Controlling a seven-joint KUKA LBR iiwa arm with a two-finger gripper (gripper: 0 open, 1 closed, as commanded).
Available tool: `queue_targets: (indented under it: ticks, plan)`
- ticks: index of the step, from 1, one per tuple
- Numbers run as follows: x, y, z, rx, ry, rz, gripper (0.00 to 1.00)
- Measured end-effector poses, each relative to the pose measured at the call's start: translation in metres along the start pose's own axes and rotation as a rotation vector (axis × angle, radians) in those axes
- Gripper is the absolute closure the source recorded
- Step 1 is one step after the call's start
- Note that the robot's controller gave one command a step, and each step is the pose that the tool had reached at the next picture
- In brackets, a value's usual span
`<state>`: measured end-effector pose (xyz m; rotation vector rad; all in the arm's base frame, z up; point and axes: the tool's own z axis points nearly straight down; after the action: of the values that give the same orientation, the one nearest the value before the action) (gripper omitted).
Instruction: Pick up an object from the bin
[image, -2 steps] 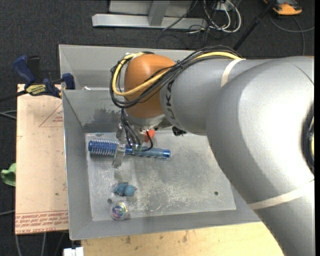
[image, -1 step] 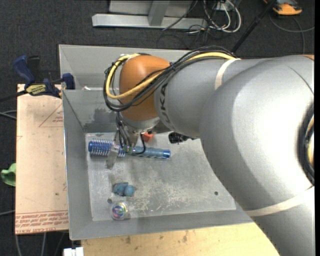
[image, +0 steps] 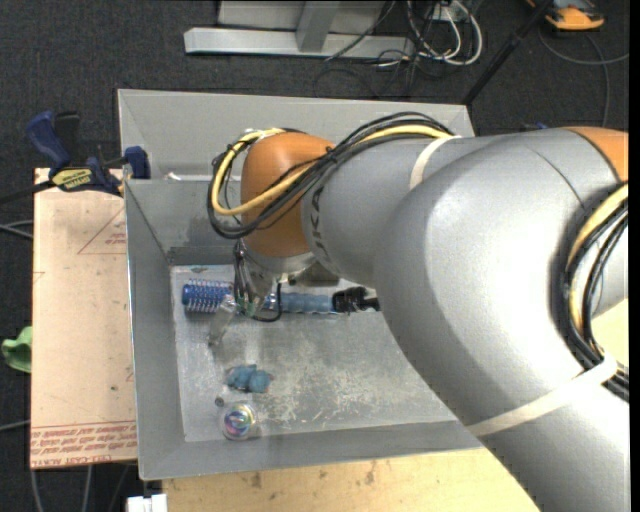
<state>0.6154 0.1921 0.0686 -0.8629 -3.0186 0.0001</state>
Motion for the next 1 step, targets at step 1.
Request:
queue_targets:
  ticks: [1]
  plan:
    - [-0.0001, 0.0005, -0.0002, -0.001, -0.003, -0.002, 0.00]
